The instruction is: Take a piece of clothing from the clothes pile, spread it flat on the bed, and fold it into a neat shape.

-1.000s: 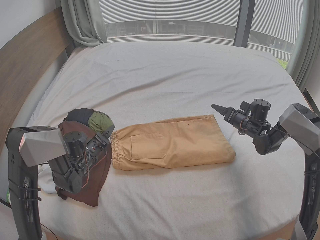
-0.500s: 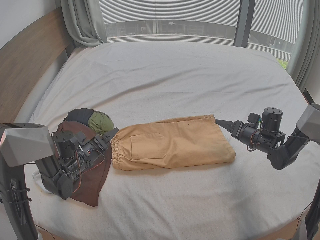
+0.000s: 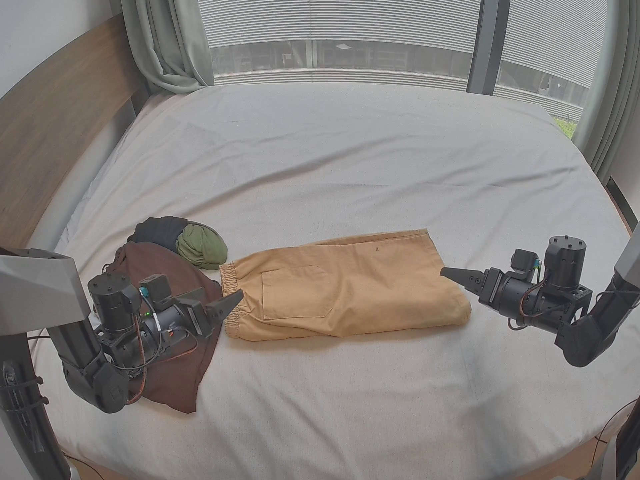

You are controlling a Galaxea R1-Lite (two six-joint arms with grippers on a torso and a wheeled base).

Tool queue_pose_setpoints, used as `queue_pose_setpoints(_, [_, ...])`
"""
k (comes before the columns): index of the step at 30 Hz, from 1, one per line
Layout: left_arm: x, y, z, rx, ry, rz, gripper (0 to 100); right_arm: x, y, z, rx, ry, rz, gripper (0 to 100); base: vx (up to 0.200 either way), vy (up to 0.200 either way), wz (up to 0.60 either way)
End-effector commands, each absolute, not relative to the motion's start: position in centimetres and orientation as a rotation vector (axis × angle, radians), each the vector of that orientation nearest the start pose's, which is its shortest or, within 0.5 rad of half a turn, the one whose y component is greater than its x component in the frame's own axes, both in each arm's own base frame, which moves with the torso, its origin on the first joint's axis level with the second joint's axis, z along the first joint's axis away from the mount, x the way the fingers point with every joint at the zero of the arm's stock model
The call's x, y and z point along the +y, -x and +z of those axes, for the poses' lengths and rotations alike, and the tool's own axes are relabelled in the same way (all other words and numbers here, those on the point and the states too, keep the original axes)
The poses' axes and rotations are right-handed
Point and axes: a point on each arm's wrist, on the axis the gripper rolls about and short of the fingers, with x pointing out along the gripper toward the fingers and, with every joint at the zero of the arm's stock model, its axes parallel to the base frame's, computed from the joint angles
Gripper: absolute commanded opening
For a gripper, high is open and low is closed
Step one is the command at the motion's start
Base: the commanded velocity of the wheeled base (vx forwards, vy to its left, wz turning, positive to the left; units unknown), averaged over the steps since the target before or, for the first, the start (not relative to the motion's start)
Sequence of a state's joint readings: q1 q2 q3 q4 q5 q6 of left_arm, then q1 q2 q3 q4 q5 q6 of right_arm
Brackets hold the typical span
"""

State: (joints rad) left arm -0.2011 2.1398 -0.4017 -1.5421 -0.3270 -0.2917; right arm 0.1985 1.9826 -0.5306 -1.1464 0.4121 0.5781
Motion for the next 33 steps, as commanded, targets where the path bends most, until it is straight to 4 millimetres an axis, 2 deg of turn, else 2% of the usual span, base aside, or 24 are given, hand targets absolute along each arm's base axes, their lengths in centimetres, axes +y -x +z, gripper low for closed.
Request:
queue_pose_setpoints(1, [-5.7, -29.1, 2.5, 0.341, 0.167, -0.486, 100, 6.9, -30.2, 4.8, 0.535, -0.59, 0.48, 100, 0.0, 0.0, 0.0])
queue_pose_setpoints(11, [-5.3, -28.9, 2.3, 0.333, 0.098, -0.488, 100, 7.5, -30.7, 0.3, 0.634, -0.592, 0.455, 100, 0.0, 0.0, 0.0])
queue_pose_setpoints(33, [-5.3, -29.0, 2.1, 0.338, 0.1, -0.487, 100, 7.8, -33.0, -4.4, 0.676, -0.645, 0.415, 100, 0.0, 0.0, 0.0])
